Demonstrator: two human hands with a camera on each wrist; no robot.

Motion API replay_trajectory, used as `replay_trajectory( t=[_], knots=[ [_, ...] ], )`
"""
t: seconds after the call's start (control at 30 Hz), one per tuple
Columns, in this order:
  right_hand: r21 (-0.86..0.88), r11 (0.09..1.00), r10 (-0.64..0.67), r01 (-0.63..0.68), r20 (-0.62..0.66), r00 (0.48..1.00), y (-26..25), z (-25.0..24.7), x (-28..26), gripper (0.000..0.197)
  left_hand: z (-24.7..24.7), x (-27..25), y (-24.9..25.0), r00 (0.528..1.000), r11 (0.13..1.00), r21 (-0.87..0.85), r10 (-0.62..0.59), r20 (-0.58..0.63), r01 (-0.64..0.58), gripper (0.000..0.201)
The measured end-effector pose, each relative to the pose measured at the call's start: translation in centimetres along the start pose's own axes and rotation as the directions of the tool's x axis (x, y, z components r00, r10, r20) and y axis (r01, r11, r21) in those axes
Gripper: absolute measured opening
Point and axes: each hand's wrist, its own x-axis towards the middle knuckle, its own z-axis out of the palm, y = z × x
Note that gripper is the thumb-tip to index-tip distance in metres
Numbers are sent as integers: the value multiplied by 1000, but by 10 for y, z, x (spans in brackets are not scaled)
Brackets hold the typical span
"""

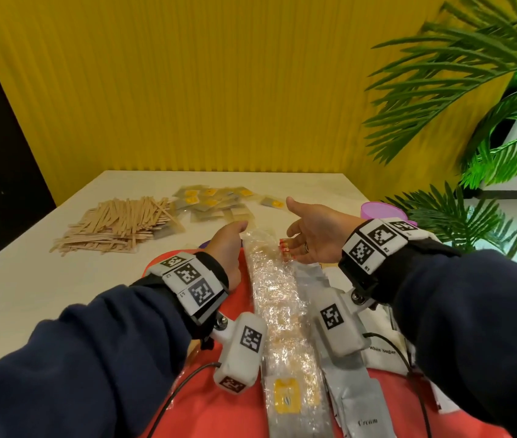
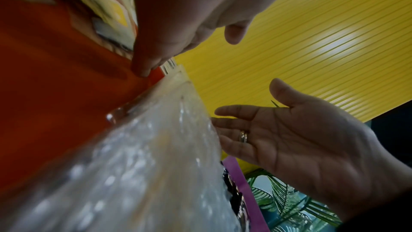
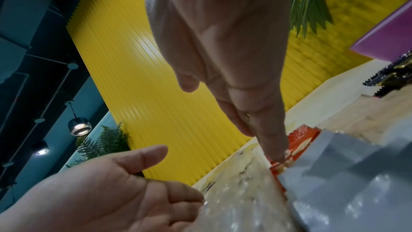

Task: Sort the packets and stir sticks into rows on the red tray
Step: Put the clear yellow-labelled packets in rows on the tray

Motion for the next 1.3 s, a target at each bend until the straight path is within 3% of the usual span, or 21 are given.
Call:
replay_trajectory(
  t=[0.17, 0.27, 0.4, 0.57, 0.7, 0.8, 0.93, 1.3],
  knots=[
    [-94, 995, 19, -18, 17, 1000, 13, 7, -2, 83, 6, -21, -14, 999, 1000, 6, -22, 31, 22, 36],
    [-92, 996, 14, -13, 8, 1000, 17, 18, -10, 65, 8, -28, -16, 993, 1000, -31, -1, 114, 5, 43],
    [-47, 998, -50, 49, -11, 999, 18, 20, -11, 79, 9, -30, -12, 997, 999, -52, 8, 79, -4, 44],
    [-22, 998, -52, 51, -8, 999, 19, 17, -9, 65, 6, -31, -12, 998, 999, -35, 41, 57, -39, 43],
    [-53, 998, -41, 42, 20, 999, 21, 23, -13, 65, 8, -29, -15, 992, 999, -19, -39, 120, 42, 56],
    [-55, 998, -8, 8, -1, 1000, 19, 22, -15, 49, 9, -35, -11, 993, 999, -27, -38, 112, 41, 59],
    [-4, 1000, -31, 31, -39, 999, 22, 11, -19, 84, 4, -40, -10, 996, 998, -38, -47, 75, 50, 72],
    [6, 995, -97, 98, -85, 992, 24, 14, -51, 83, 5, -61, -7, 1000, 998, -63, -5, 11, 6, 73]
  ],
)
